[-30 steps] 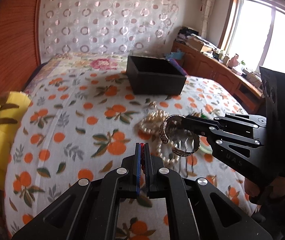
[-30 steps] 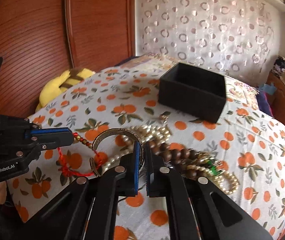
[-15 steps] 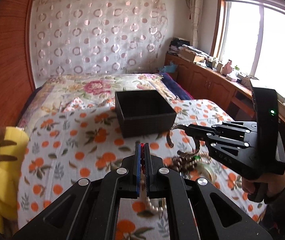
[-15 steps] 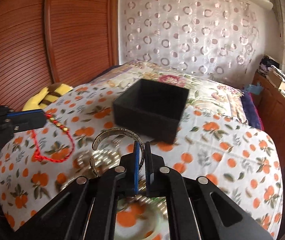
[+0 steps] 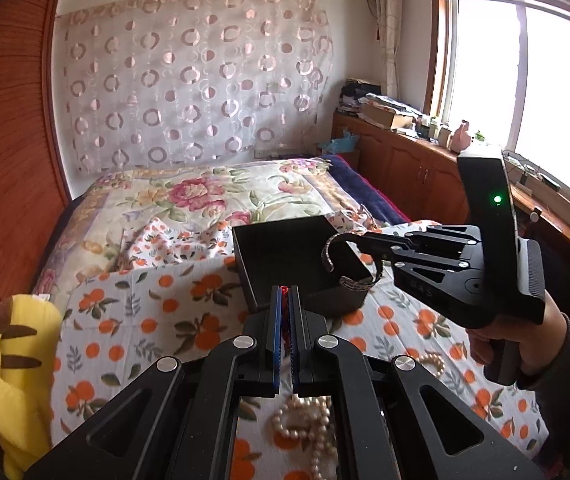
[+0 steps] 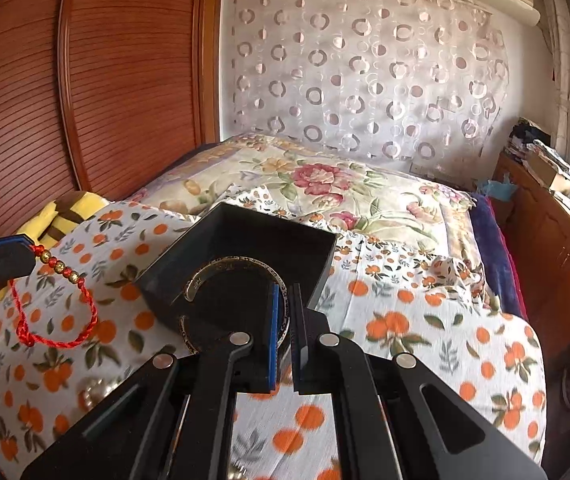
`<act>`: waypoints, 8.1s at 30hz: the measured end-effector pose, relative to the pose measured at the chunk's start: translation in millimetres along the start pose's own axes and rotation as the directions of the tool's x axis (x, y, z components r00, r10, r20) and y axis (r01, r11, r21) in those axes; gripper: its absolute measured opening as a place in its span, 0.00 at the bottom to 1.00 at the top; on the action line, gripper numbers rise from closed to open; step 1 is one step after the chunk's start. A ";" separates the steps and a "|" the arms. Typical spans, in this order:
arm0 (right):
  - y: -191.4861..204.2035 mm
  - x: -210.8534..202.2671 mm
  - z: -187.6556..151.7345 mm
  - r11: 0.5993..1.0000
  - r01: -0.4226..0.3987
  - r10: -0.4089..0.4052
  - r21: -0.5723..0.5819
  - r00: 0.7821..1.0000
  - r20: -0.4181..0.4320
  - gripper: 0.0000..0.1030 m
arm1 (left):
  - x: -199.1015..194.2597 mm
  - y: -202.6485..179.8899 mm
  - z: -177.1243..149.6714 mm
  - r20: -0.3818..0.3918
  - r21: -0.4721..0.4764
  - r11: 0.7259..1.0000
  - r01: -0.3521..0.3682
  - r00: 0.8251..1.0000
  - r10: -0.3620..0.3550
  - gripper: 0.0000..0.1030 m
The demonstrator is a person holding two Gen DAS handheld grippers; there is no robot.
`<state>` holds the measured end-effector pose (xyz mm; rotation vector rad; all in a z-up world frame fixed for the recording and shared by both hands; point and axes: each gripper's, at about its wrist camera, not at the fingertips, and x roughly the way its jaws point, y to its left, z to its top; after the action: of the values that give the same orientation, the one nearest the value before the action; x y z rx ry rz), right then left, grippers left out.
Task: Organize jewelry
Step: 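Carry both items into the black box and open both tools, then withdraw both tools from the box back over the jewelry pile, then grasp the brown wooden bead bracelet with the left tool and lift, then grasp the jade bangle with the right tool while the left tool holds the beads, then lower the jade bangle into the box and open the right tool while the left carries beads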
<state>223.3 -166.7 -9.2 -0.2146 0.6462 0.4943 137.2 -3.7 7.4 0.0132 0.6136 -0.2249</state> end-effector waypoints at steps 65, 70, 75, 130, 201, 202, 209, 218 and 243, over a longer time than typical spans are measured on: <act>6.8 -102.4 -95.2 0.996 -0.061 0.061 0.065 0.998 0.005 0.21 | -7.0 -29.9 -52.2 -0.071 0.049 0.999 0.006 0.998 -0.002 0.30; 12.3 -103.5 -114.2 0.994 -0.081 0.084 0.077 0.996 -0.033 0.21 | -12.4 -29.5 -72.3 -0.099 0.035 0.999 0.014 0.995 -0.010 0.30; 17.8 -97.9 -128.0 0.992 -0.101 0.106 0.071 0.991 -0.080 0.21 | -12.1 -31.4 -86.0 -0.128 0.030 0.999 0.023 0.992 -0.019 0.30; 15.6 -81.3 -150.9 0.994 -0.105 0.106 0.014 0.970 -0.221 0.12 | 39.4 -75.5 -58.2 -0.216 0.139 0.982 0.127 0.972 -0.095 0.12; 2.2 -89.7 -39.5 0.996 -0.055 0.056 -0.071 0.998 0.009 0.08 | -32.2 -29.8 14.5 0.067 0.084 0.996 0.017 0.998 -0.023 0.12; 0.7 -87.0 -34.6 0.996 -0.057 0.058 -0.072 0.998 0.014 0.08 | -31.0 -28.8 16.9 0.068 0.084 0.996 0.016 0.997 -0.022 0.12; -7.5 -62.0 -4.1 0.995 -0.060 0.063 -0.080 0.997 0.041 0.08 | -17.3 -21.2 39.4 0.076 0.085 0.996 0.005 0.997 -0.012 0.12; -12.1 -18.1 18.9 0.995 -0.066 0.070 -0.079 0.996 0.049 0.08 | -1.5 -17.6 64.6 0.082 0.092 0.996 -0.006 0.997 -0.002 0.12; -8.3 24.4 0.3 0.989 -0.138 0.137 -0.052 0.990 -0.031 0.11 | 75.8 -1.3 68.0 -0.022 0.068 0.998 -0.004 1.000 0.006 0.12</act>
<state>244.5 -164.7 -23.8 -0.2289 0.6773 0.6427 235.9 -25.9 19.7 0.0828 0.6273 -0.2410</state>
